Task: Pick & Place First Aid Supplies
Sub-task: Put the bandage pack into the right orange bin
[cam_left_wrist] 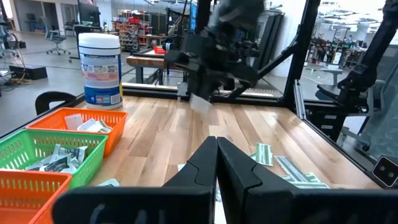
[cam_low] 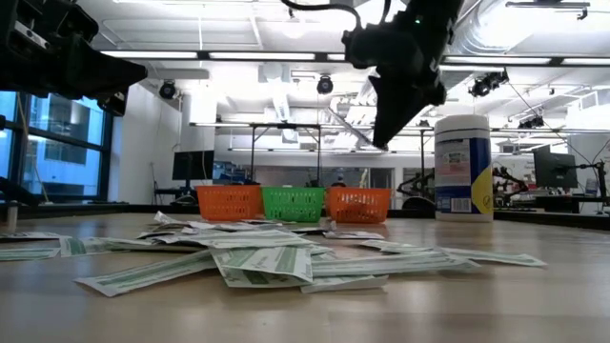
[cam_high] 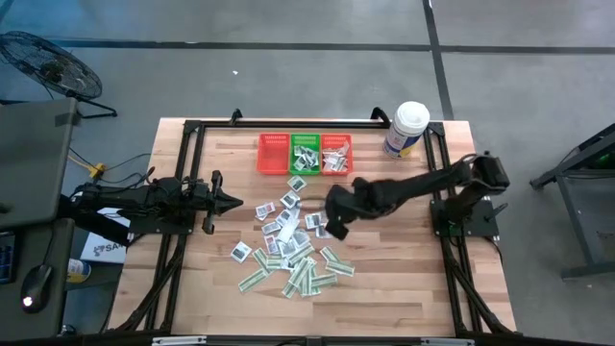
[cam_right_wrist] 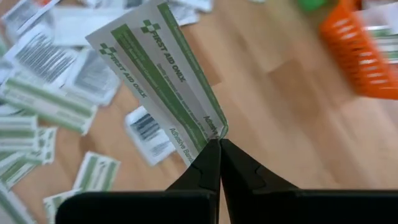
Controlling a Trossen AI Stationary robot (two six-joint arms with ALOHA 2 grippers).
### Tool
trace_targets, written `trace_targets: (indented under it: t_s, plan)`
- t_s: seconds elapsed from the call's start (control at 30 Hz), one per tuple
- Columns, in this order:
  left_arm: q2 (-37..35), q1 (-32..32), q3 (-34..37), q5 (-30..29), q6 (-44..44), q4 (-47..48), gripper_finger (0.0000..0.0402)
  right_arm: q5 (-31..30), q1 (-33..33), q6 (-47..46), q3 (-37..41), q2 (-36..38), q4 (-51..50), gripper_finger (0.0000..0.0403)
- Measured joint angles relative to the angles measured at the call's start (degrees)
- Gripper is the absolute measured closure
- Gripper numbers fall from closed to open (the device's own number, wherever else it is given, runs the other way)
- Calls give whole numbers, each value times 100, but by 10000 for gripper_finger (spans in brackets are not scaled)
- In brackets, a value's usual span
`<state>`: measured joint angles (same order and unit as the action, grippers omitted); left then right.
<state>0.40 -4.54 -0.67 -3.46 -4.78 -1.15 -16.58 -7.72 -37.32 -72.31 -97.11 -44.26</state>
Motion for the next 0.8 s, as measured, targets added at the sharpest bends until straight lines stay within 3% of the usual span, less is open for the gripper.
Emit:
trace_targets:
  t_s: [0.5,0.8]
  plan:
    - [0,0,0,0,0,2,400,407,1865,762,11,641,-677,403]
    - [0,2,0,0,0,0,400,881,2893,494,11,600,-562,403]
